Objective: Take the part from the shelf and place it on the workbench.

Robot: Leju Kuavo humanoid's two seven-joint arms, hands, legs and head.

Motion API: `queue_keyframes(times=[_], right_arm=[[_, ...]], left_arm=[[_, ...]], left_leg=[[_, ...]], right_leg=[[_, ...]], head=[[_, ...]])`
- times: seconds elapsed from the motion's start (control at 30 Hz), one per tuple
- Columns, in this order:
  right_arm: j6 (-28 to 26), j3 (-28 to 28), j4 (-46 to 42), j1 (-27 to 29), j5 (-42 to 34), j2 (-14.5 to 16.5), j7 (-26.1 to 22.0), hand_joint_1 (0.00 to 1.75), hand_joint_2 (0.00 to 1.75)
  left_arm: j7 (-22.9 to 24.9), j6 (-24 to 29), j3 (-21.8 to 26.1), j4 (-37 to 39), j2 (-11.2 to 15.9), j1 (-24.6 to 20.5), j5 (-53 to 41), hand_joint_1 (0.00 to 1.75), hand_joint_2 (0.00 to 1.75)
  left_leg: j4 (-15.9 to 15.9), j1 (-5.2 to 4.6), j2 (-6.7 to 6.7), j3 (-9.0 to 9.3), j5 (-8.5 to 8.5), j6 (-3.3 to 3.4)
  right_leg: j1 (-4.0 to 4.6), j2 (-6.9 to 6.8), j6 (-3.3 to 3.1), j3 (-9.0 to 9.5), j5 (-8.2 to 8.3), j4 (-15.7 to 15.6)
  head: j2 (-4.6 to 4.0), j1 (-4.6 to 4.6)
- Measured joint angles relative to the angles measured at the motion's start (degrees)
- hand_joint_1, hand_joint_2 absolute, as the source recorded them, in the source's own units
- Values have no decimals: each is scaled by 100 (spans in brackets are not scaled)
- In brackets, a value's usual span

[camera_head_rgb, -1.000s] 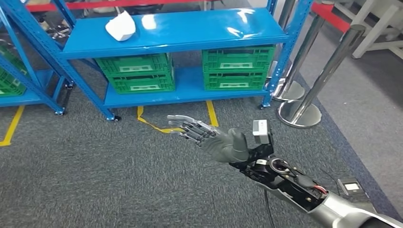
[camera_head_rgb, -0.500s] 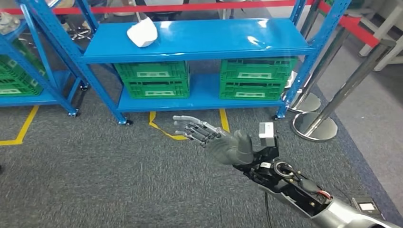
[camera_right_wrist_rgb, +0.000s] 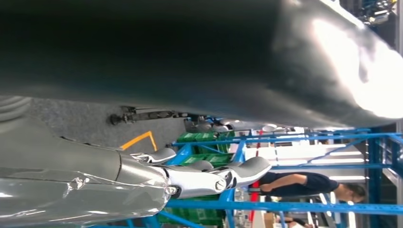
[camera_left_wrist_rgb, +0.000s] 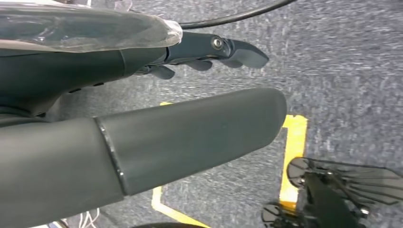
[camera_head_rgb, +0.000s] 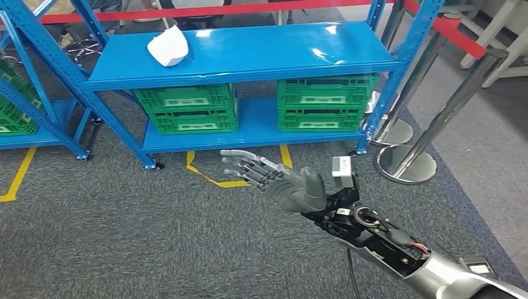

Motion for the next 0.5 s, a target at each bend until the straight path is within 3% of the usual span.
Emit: queue_keyframes(times=[0.1,0.17,0.2,0.27,0.3,0.33,0.37,0.43,0.47,0.5], right_arm=[[1,-3,-2,-23,-4,0,1,0,0],[-29,-13,-4,-42,21,0,9,0,0],[-77,-20,-3,-45,65,-1,24,0,0],[-312,-26,12,-29,305,-3,120,0,0],[-494,-26,42,-14,472,-6,211,0,0],[-694,-30,101,1,627,-13,306,0,0],[-890,-40,202,11,755,-22,383,0,0],[-1239,-81,526,15,1008,-51,439,0,0],[-1408,-102,731,9,1178,-62,472,0,0],[-1596,-116,949,2,1380,-72,567,0,0]], left_arm=[[-2,6,1,-1,-2,-7,25,0,0],[-2,13,1,-1,-7,1,43,0,0],[-3,17,1,-2,-9,3,53,0,0],[-3,27,1,-2,-8,2,76,0,0],[-3,30,1,-2,-8,3,92,0,0],[-2,32,1,-2,-9,5,113,0,0],[-2,33,1,-2,-13,9,138,0,0],[-2,37,1,-2,-26,21,179,0,0],[-2,38,1,-2,-34,21,191,0,0],[-2,39,1,-2,-38,15,196,0,0]], left_leg=[[-109,-7,-5,89,-101,78],[-161,21,-3,175,-137,146],[-180,31,0,224,-163,182],[-183,23,3,304,-236,233],[-183,21,-2,351,-276,239],[-182,21,-12,407,-319,238],[-182,22,-26,473,-365,230],[-182,26,-57,606,-463,200],[-171,17,-71,646,-506,174],[-159,11,-81,659,-535,144]], right_leg=[[4,-2,89,65,-73,-67],[7,-10,131,4,-222,168],[6,-13,144,-143,-366,488],[9,-13,162,-632,-667,1352],[8,-13,171,-844,-710,1657],[5,-13,179,-965,-629,1752],[-1,-14,181,-974,-419,1603],[-11,-10,161,-767,147,866],[-1,-6,146,-648,330,519],[12,-2,122,-553,408,292]], head=[[0,7],[0,54],[0,86],[1,131],[1,140],[1,148],[1,163],[0,206],[0,217],[0,221]])
